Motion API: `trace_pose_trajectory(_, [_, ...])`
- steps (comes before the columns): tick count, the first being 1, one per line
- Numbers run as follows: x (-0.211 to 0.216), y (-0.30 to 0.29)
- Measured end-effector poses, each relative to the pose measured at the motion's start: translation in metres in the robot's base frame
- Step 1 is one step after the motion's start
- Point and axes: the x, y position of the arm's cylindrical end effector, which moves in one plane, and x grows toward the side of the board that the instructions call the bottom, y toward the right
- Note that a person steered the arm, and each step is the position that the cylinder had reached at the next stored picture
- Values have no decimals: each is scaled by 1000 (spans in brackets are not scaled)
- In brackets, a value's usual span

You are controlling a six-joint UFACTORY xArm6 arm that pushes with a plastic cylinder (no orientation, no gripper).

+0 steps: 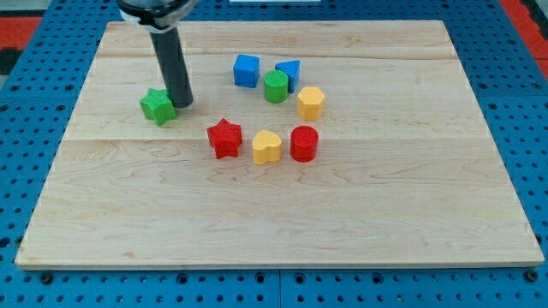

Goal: Move the green star left to the red star

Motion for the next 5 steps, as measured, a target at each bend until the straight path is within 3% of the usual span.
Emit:
trace_pose_trajectory(1, [-30, -17])
trace_pose_trajectory(3, [46, -21])
trace_pose_trajectory(4, [52, -14])
trace_pose_trajectory(5, [52, -73])
